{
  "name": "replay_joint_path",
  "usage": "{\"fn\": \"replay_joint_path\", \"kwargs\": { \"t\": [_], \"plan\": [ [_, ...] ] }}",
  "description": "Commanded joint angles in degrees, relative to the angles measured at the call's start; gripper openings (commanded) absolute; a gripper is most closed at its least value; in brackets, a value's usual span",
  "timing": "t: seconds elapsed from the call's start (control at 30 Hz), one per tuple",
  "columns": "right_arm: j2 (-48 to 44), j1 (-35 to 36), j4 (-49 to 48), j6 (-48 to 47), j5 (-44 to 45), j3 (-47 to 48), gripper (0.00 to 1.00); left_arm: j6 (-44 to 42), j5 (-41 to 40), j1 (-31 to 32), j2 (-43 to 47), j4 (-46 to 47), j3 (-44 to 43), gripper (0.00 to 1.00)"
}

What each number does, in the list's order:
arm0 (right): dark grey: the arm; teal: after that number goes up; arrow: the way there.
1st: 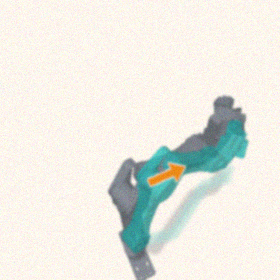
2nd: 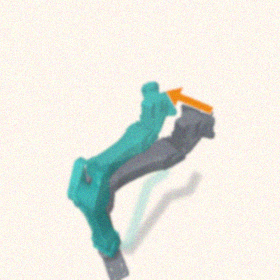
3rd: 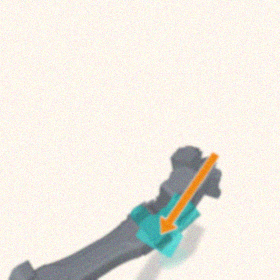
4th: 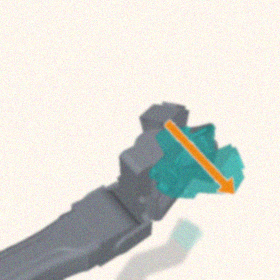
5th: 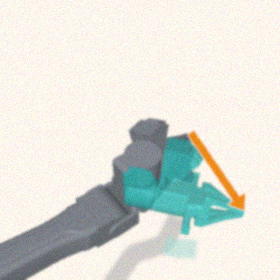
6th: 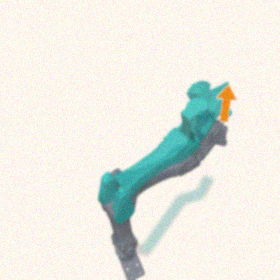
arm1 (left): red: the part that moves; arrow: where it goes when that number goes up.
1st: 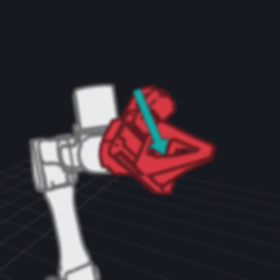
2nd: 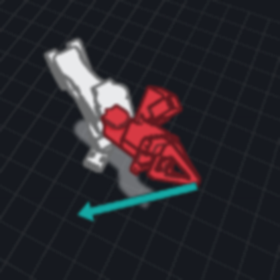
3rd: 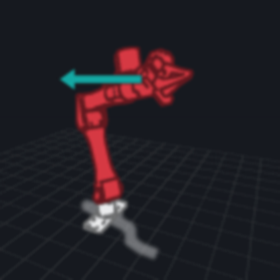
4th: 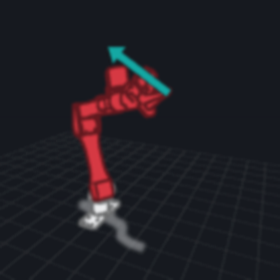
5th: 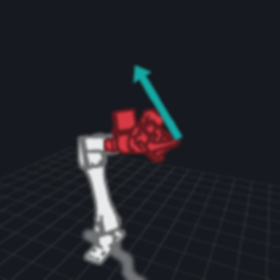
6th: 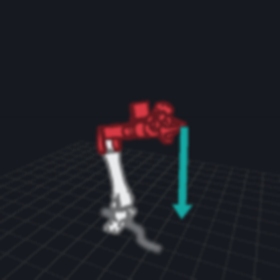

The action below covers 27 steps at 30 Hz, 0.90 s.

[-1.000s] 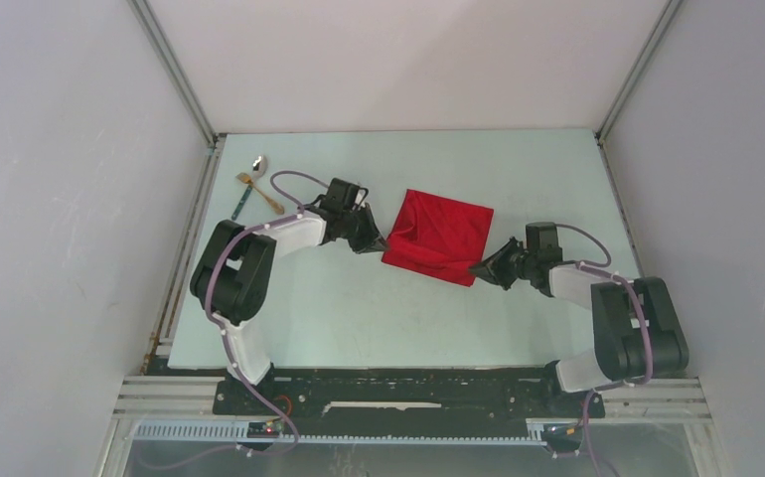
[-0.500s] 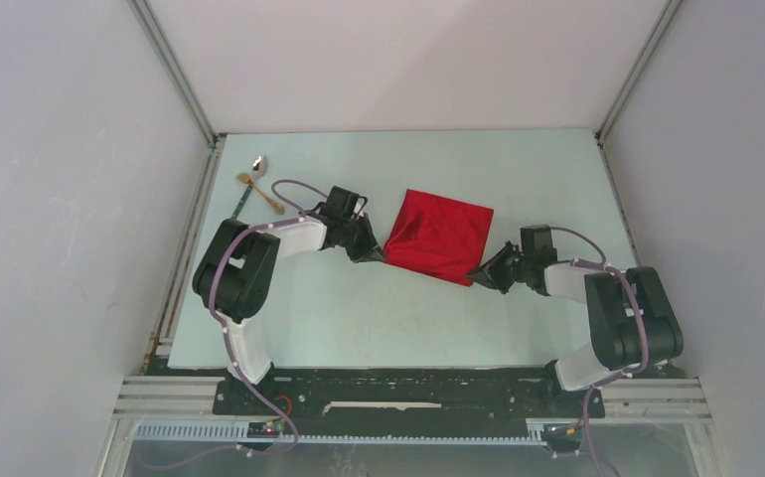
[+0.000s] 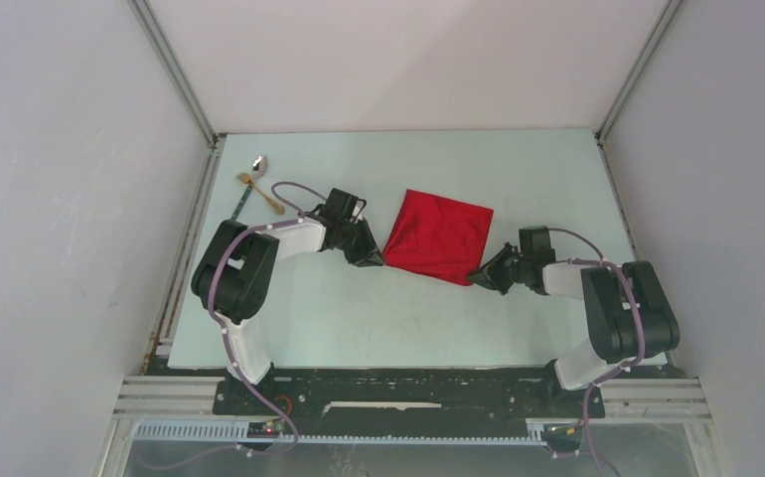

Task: Fold the napkin into a case and place the utensils inside
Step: Smooth out the square-folded napkin at the center of the board.

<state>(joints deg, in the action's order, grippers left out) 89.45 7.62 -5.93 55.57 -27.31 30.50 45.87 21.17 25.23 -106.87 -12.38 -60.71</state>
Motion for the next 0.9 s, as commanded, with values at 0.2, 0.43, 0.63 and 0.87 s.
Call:
{"fn": "replay_joint_path", "kwargs": {
  "t": [0.2, 0.43, 0.63, 0.87],
  "plan": [
    [1.07, 0.04, -2.06, -1.25, 0.81, 1.32, 0.0, -4.39, -1.7, -0.98, 10.07, -6.02, -1.59, 0.36],
    [1.19, 0.03, -2.57, -1.0, 0.78, 1.3, 0.0, -2.26, 3.64, 0.47, 8.99, -2.99, -2.38, 0.22],
    [0.93, 0.03, -2.51, -0.84, 0.77, 1.29, 0.0, -1.37, 2.74, 1.0, 2.8, -1.19, -5.28, 0.1],
    [0.48, 0.25, -1.46, -1.35, 0.93, 1.31, 0.0, -2.23, -1.03, 0.25, -3.13, -0.61, -6.6, 0.04]
  ]
}}
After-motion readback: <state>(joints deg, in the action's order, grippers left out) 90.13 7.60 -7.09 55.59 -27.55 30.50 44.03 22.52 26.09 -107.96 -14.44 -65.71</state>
